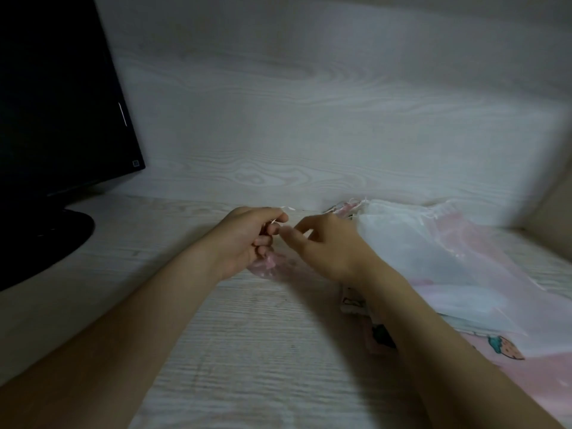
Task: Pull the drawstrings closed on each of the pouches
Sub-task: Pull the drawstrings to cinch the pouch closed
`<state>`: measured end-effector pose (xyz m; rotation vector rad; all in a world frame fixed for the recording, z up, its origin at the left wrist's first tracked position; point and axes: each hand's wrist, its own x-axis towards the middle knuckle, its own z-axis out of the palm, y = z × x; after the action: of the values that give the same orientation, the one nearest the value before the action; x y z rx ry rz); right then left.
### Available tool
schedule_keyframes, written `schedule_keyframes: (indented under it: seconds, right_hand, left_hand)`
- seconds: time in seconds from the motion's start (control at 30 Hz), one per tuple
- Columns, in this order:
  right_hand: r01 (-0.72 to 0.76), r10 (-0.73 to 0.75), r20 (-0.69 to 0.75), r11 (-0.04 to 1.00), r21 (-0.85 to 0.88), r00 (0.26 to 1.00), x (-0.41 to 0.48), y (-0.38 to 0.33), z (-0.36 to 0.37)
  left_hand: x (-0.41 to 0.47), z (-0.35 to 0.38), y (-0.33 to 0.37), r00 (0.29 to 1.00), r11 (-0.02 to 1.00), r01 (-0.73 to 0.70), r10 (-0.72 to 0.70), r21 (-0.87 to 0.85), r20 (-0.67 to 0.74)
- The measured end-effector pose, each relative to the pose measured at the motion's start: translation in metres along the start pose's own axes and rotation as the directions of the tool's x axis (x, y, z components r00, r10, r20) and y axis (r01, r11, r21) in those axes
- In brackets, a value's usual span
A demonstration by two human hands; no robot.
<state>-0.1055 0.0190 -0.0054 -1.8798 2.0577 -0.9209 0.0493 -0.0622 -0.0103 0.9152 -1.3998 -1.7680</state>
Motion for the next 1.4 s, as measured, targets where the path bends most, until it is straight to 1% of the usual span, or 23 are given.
schedule_keyframes:
  seconds: [0.07, 0.13, 0.23, 0.3, 0.33, 0.4, 0.47, 0.53, 0.6, 0.67, 0.73, 0.77, 0.8, 0.83, 0.93, 1.0, 1.1, 1.2, 1.3, 1.4]
  right_hand:
    - [-0.011, 0.021, 0.132, 0.997, -0.075, 0.991, -0.001, 0.001, 0.0]
    - [0.034, -0.009, 0.221, 0.993, -0.11, 0.975, -0.005, -0.001, -0.005]
    - [0.163, -0.135, 0.308, 0.984, -0.067, 0.942, -0.005, -0.003, -0.011]
    - [0.177, -0.162, 0.342, 0.984, -0.012, 0.925, -0.006, -0.007, -0.012]
    - [0.159, -0.153, 0.341, 0.987, 0.012, 0.927, -0.006, -0.009, -0.012]
    - [0.072, -0.095, 0.292, 0.993, 0.089, 0.952, -0.006, -0.012, -0.012]
    - [-0.008, -0.034, 0.208, 0.98, 0.2, 0.978, -0.004, -0.013, -0.013]
    - [-0.029, -0.001, 0.108, 0.961, 0.273, 0.994, -0.002, -0.014, -0.01]
    - [-0.027, 0.025, 0.011, 0.966, 0.259, 1.0, 0.001, -0.013, -0.003]
    - [-0.044, 0.056, -0.066, 0.984, 0.173, 0.996, 0.002, -0.012, 0.005]
    - [-0.08, 0.089, -0.111, 0.993, 0.081, 0.99, 0.002, -0.013, 0.006]
    - [-0.079, 0.09, -0.131, 0.993, 0.088, 0.987, 0.003, -0.012, 0.004]
    - [-0.063, 0.084, -0.146, 0.988, 0.144, 0.986, 0.004, -0.011, 0.001]
    - [-0.048, 0.088, -0.156, 0.969, 0.24, 0.984, 0.003, -0.011, -0.001]
    - [-0.084, 0.19, -0.152, 0.847, 0.524, 0.97, 0.0, -0.014, -0.004]
    - [-0.118, 0.233, -0.099, 0.763, 0.635, 0.967, -0.001, -0.015, -0.007]
    - [-0.158, 0.261, -0.039, 0.688, 0.708, 0.965, -0.003, -0.015, -0.012]
    - [-0.168, 0.277, -0.018, 0.631, 0.758, 0.961, -0.002, -0.013, -0.012]
    - [-0.17, 0.237, 0.021, 0.627, 0.76, 0.971, -0.002, -0.009, -0.011]
    - [-0.189, 0.217, 0.059, 0.647, 0.739, 0.974, 0.0, -0.005, -0.007]
  left_hand:
    - [0.002, -0.002, -0.001, 0.999, 0.999, -0.036, 0.037, 0.03, -0.025]
    - [0.005, -0.005, -0.002, 0.997, 0.996, -0.067, 0.069, 0.059, -0.042]
    - [0.007, -0.009, -0.002, 0.996, 0.988, -0.083, 0.088, 0.132, -0.034]
    - [0.005, -0.01, -0.002, 0.996, 0.984, -0.083, 0.086, 0.157, -0.014]
    - [0.005, -0.011, -0.002, 0.997, 0.983, -0.08, 0.083, 0.163, -0.007]
    - [0.004, -0.012, 0.0, 0.997, 0.982, -0.074, 0.074, 0.171, 0.006]
    - [0.004, -0.012, 0.0, 0.998, 0.981, -0.069, 0.068, 0.181, 0.016]
    - [0.001, -0.012, 0.002, 0.997, 0.979, -0.067, 0.061, 0.194, 0.036]
    - [-0.001, -0.01, 0.004, 0.995, 0.975, -0.078, 0.064, 0.206, 0.073]
    - [-0.001, -0.01, 0.004, 0.994, 0.963, -0.089, 0.071, 0.254, 0.08]
    - [-0.001, -0.012, 0.004, 0.994, 0.945, -0.096, 0.074, 0.314, 0.079]
    - [-0.001, -0.014, 0.004, 0.993, 0.938, -0.101, 0.075, 0.332, 0.088]
    - [-0.001, -0.015, 0.004, 0.992, 0.935, -0.104, 0.075, 0.34, 0.097]
    - [-0.001, -0.017, 0.005, 0.992, 0.931, -0.105, 0.072, 0.349, 0.106]
    - [-0.002, -0.018, 0.008, 0.986, 0.897, -0.112, 0.046, 0.428, 0.163]
    - [-0.004, -0.017, 0.007, 0.976, 0.883, -0.119, 0.019, 0.454, 0.219]
    - [-0.006, -0.016, 0.007, 0.955, 0.89, -0.145, 0.012, 0.432, 0.296]
    - [-0.008, -0.015, 0.008, 0.936, 0.909, -0.16, 0.017, 0.384, 0.35]
    - [-0.007, -0.014, 0.006, 0.924, 0.894, -0.194, 0.028, 0.405, 0.381]
    - [-0.005, -0.015, 0.003, 0.925, 0.88, -0.241, 0.081, 0.409, 0.372]
